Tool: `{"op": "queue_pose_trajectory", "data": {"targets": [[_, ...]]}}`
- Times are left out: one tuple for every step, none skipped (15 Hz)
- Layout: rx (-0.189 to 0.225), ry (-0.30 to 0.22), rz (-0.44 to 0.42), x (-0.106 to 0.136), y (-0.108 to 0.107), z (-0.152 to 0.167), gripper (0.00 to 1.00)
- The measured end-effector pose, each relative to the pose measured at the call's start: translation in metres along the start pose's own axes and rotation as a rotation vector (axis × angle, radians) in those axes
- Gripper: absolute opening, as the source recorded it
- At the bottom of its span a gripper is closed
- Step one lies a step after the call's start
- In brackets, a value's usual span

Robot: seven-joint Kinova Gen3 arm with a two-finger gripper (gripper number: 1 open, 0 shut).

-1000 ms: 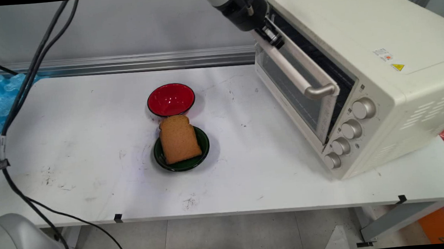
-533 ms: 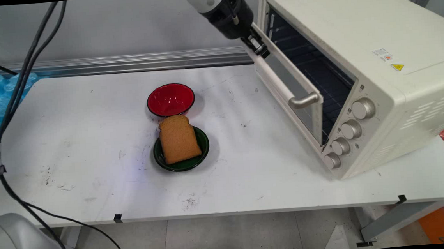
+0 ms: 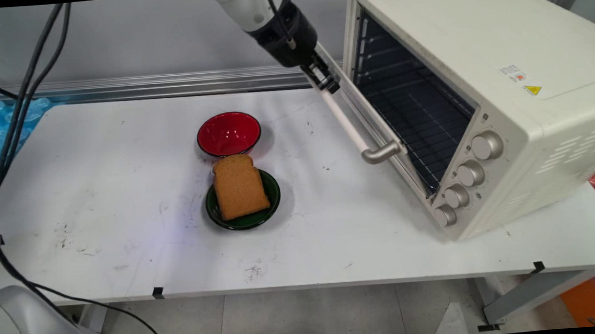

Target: Open the oven

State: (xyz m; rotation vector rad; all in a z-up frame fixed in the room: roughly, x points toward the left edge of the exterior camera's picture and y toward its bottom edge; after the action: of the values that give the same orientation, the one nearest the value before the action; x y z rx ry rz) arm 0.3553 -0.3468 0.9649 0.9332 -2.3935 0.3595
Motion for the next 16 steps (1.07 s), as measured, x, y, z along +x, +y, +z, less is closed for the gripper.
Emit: {"op": "queue_pose_trajectory", "data": {"targets": [[0.0,-0.007,0.0,-0.005,0.0,-0.001,0.0],[0.0,-0.014,0.001,-0.01,-0.001,-0.001,0.0],[-0.001,-0.019,0.001,-0.014,-0.001,0.0,0.0],[-0.001,-0.022,0.002,-0.017,-0.001,0.0,0.0],[-0.002,-0.025,0.003,-0.021,-0.001,0.001,0.0],[-0.002,-0.027,0.003,-0.023,-0.001,0.002,0.0],[-0.002,-0.029,0.003,-0.027,-0.001,0.003,0.0],[-0.003,-0.031,0.003,-0.031,-0.002,0.005,0.0],[-0.003,-0.033,0.004,-0.035,-0.002,0.008,0.0],[-0.003,-0.035,0.004,-0.039,-0.002,0.01,0.0],[-0.003,-0.037,0.005,-0.043,-0.002,0.012,0.0],[-0.004,-0.039,0.005,-0.047,-0.002,0.014,0.0],[-0.004,-0.041,0.006,-0.051,-0.002,0.016,0.0],[-0.005,-0.043,0.007,-0.055,-0.003,0.019,0.0],[-0.005,-0.045,0.008,-0.059,-0.003,0.021,0.0],[-0.006,-0.048,0.008,-0.063,-0.004,0.023,0.0]]}}
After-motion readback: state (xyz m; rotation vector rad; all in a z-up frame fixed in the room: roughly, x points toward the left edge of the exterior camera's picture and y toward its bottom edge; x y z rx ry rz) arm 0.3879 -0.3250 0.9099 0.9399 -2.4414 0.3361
